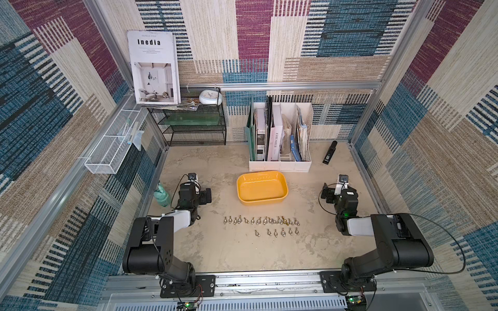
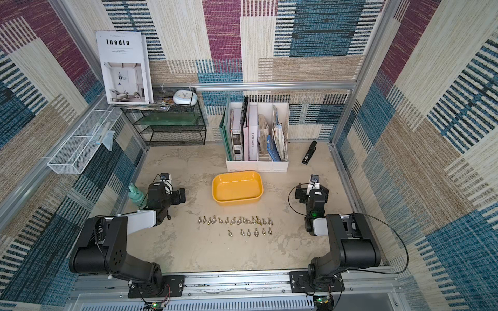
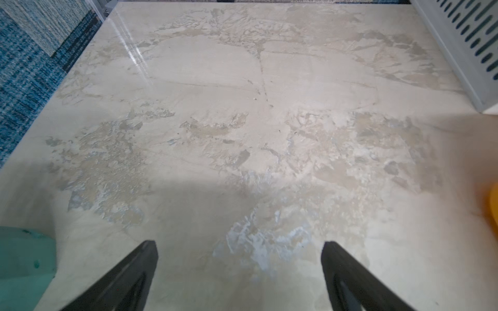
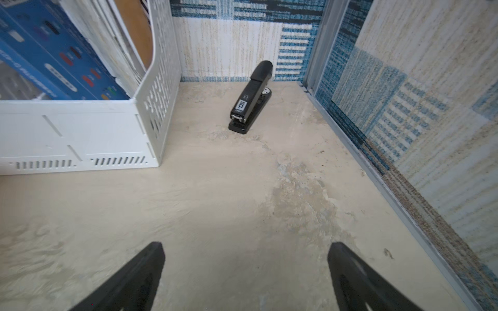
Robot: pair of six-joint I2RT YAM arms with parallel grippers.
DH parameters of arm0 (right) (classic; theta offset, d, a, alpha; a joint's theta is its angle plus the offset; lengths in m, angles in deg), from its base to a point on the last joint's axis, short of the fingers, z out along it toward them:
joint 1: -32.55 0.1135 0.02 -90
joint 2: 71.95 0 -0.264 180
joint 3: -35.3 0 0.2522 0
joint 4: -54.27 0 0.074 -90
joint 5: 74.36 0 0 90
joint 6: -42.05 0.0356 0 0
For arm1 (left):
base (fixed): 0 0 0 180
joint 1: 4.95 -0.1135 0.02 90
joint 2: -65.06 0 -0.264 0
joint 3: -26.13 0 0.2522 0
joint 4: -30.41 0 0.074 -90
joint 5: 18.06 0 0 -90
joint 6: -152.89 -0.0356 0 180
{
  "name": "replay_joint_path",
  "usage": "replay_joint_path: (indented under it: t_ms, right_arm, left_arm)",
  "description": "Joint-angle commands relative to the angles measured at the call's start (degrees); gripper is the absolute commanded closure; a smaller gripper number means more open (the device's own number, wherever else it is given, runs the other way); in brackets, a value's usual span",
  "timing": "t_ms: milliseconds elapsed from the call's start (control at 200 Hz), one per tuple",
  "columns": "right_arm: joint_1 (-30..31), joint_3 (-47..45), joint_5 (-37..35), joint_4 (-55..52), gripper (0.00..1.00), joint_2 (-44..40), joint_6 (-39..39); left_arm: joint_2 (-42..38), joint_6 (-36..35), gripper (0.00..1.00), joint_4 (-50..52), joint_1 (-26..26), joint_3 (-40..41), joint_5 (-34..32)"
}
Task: Take out the wing nut from the storage box
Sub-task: Reset both arms
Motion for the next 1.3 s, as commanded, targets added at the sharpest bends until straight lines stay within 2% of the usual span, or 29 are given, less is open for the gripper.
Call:
replay_joint_path:
  t_ms: [0,40,105,160,1002,1052,1107,1142,1292]
  right_arm:
    - [-0.19,-2.89,4.22,12.05,0.00,1.54,-0.78]
    - [-0.17,-3.98,5.41,15.62,0.00,2.30,-1.36]
    - [-0.29,-2.16,6.39,9.29,0.00,0.72,-1.71]
    - [-0.45,-2.43,6.26,11.61,0.00,1.67,-1.12]
    - [-0.81,-2.01,7.37,9.89,0.00,1.21,-1.15]
    - [-1.88,-1.91,11.54,9.60,0.00,1.04,-1.61]
    - [-4.62,-2.82,24.51,10.57,0.00,0.42,-3.26]
    - [-5.57,-3.74,29.46,12.22,0.00,0.41,-4.26]
    - [-5.63,-3.59,29.67,11.72,0.01,0.31,-4.67]
  left_arm:
    - [0.93,-1.72,0.01,-13.99,-0.09,3.45,3.52]
    - [0.81,-1.77,0.01,-13.52,-0.09,3.48,3.58]
    - [1.00,-1.72,0.00,-13.94,-0.11,3.56,3.65]
    - [0.77,-1.72,0.01,-13.25,-0.10,3.31,3.58]
    - [0.73,-1.65,0.01,-13.24,-0.10,3.35,3.58]
    - [0.73,-1.72,0.01,-13.24,-0.11,3.35,3.58]
    - [0.70,-1.67,0.01,-13.24,-0.11,3.36,3.58]
    - [0.72,-1.71,0.00,-13.24,-0.10,3.35,3.58]
    - [0.68,-1.72,0.00,-13.24,-0.11,3.35,3.58]
